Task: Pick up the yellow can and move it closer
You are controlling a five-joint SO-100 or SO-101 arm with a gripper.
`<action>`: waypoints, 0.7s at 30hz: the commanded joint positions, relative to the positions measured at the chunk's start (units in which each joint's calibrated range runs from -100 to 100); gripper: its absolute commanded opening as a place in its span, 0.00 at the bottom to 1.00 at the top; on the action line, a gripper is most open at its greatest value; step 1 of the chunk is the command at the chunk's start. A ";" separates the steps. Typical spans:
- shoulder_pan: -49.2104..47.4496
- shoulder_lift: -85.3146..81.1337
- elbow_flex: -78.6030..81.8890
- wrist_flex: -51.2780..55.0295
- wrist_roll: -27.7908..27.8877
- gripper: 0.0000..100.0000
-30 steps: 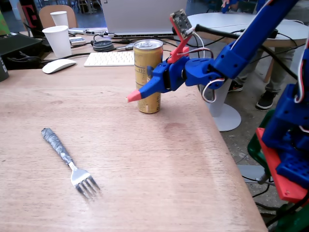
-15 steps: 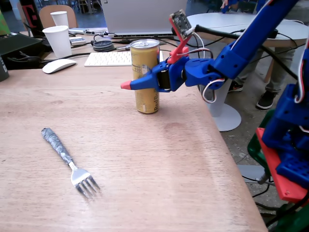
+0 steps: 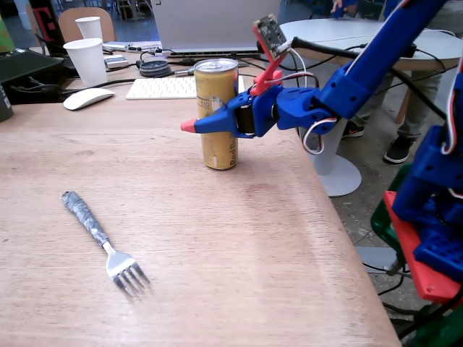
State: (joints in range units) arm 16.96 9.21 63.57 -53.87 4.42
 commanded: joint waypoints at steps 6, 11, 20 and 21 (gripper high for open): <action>-0.54 -1.32 -1.14 -0.32 -0.20 0.31; -0.54 -1.32 -1.14 -0.32 -0.15 0.25; -3.59 -10.41 -1.14 -0.32 -0.24 0.24; -5.11 -11.70 -1.04 -0.32 -0.24 0.24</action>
State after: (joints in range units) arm 14.33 5.06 63.84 -53.62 4.42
